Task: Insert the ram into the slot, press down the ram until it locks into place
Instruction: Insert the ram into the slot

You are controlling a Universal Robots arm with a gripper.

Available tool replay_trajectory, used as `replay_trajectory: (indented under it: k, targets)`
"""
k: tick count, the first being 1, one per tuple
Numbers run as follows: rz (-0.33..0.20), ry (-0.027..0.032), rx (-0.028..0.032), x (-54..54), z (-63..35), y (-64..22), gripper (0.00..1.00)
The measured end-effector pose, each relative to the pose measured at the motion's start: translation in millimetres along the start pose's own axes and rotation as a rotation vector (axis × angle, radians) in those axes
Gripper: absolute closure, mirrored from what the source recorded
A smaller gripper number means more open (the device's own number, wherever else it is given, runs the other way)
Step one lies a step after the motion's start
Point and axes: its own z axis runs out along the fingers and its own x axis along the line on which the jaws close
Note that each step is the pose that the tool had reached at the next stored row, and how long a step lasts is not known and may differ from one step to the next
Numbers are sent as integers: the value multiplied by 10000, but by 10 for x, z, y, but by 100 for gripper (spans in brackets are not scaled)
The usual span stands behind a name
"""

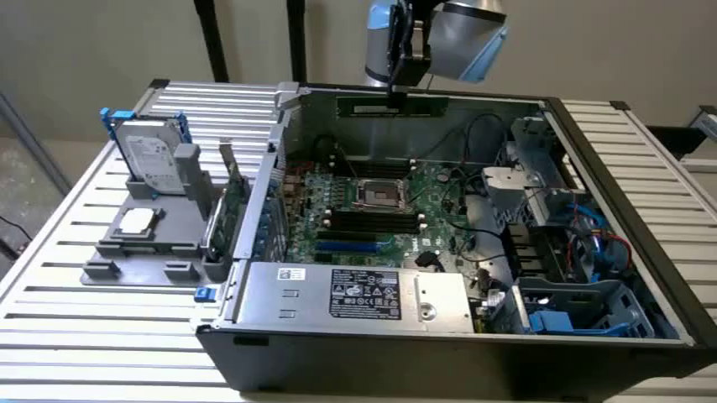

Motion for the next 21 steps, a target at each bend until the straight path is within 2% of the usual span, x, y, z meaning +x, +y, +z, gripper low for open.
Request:
replay_trajectory:
  k: [11, 13, 17, 21]
  targets:
    - [2, 7, -3, 0, 7, 0, 87]
    - [77, 7, -53, 0, 27, -1, 87]
    - [567, -19, -193, 0, 67, -2, 87]
    - [685, -23, -269, 4, 115, -4, 87]
